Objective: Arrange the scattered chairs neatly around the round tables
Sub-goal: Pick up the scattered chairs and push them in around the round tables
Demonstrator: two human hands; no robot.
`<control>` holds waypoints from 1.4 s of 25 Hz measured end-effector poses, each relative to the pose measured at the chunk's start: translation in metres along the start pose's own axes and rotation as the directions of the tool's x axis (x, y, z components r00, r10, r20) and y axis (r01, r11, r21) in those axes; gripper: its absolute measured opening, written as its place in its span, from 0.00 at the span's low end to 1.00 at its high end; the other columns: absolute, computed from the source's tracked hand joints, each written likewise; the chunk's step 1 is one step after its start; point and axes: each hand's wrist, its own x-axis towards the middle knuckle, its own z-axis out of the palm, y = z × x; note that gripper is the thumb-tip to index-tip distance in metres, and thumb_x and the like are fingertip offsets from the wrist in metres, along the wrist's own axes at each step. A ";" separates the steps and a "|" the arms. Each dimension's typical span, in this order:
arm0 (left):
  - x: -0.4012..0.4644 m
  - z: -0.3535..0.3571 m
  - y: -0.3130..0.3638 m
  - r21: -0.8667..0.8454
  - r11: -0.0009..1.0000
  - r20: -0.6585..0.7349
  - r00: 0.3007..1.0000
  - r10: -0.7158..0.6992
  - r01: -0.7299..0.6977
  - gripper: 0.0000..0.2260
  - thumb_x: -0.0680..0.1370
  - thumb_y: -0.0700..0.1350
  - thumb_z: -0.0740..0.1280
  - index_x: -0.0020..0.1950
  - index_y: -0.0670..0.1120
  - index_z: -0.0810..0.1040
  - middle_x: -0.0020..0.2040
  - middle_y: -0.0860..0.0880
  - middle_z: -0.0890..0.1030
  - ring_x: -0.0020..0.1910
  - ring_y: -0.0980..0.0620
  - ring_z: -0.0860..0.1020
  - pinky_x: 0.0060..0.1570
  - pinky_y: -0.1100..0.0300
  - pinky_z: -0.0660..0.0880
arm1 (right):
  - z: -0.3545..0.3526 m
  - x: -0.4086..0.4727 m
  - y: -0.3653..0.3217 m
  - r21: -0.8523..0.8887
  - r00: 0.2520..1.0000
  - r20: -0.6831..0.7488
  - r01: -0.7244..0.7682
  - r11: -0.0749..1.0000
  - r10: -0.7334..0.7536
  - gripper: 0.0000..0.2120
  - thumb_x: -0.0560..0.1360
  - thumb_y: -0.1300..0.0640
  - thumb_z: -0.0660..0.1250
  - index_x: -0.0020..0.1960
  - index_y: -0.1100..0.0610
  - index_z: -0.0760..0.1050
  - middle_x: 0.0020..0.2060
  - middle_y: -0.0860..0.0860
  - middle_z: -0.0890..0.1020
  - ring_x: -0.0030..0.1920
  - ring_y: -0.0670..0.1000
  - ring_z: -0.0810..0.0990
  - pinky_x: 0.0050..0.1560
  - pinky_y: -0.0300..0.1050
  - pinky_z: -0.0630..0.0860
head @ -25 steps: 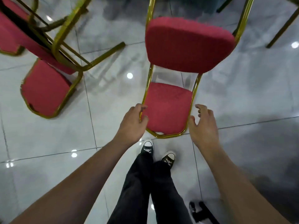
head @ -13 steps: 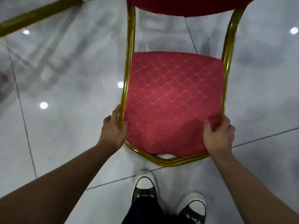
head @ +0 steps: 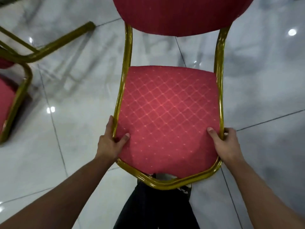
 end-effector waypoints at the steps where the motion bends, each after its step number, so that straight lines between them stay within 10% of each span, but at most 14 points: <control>1: -0.036 -0.023 0.017 0.051 0.999 -0.016 1.000 -0.007 0.008 0.39 0.77 0.60 0.68 0.81 0.61 0.48 0.70 0.42 0.74 0.63 0.37 0.77 0.62 0.44 0.75 | -0.024 -0.037 -0.016 0.004 1.000 -0.013 0.025 1.000 -0.025 0.27 0.71 0.33 0.70 0.60 0.49 0.69 0.51 0.47 0.79 0.55 0.56 0.80 0.57 0.54 0.77; 8: -0.254 -0.176 0.175 0.321 0.946 -0.082 0.997 -0.006 0.032 0.21 0.82 0.56 0.62 0.76 0.60 0.67 0.70 0.38 0.67 0.67 0.34 0.70 0.68 0.42 0.68 | -0.213 -0.239 -0.167 -0.021 0.997 0.015 0.072 0.997 -0.071 0.21 0.76 0.45 0.72 0.61 0.60 0.79 0.54 0.58 0.83 0.50 0.57 0.81 0.54 0.50 0.78; 15: -0.347 -0.261 0.303 0.238 0.971 -0.176 0.984 0.027 0.016 0.16 0.80 0.53 0.62 0.65 0.50 0.79 0.67 0.44 0.75 0.65 0.40 0.74 0.68 0.44 0.69 | -0.321 -0.317 -0.298 0.191 0.997 -0.062 -0.030 0.981 0.042 0.15 0.78 0.53 0.65 0.49 0.66 0.79 0.41 0.59 0.81 0.39 0.55 0.78 0.44 0.50 0.74; 20: -0.369 -0.267 0.358 0.450 0.852 -0.194 0.902 0.386 -0.268 0.19 0.84 0.55 0.48 0.71 0.52 0.69 0.72 0.46 0.69 0.73 0.41 0.63 0.71 0.42 0.62 | -0.330 -0.351 -0.367 0.136 0.965 -0.200 0.201 0.970 -0.172 0.25 0.82 0.43 0.57 0.70 0.61 0.67 0.66 0.61 0.73 0.63 0.62 0.74 0.63 0.57 0.72; 24: -0.341 -0.295 0.397 0.295 0.838 -0.230 0.817 0.529 -0.459 0.25 0.83 0.62 0.45 0.74 0.53 0.67 0.74 0.44 0.67 0.76 0.40 0.59 0.76 0.41 0.55 | -0.325 -0.347 -0.424 -0.064 0.874 -0.249 0.416 0.907 -0.418 0.33 0.83 0.39 0.51 0.79 0.59 0.56 0.77 0.61 0.61 0.75 0.62 0.61 0.75 0.61 0.60; 35: -0.239 -0.320 0.482 0.238 0.865 -0.156 0.862 0.483 -0.442 0.29 0.77 0.70 0.38 0.79 0.67 0.45 0.82 0.44 0.48 0.81 0.42 0.42 0.79 0.43 0.41 | -0.312 -0.273 -0.530 -0.173 0.844 -0.189 0.474 0.863 -0.502 0.31 0.84 0.41 0.43 0.82 0.53 0.41 0.81 0.56 0.45 0.81 0.55 0.44 0.79 0.57 0.49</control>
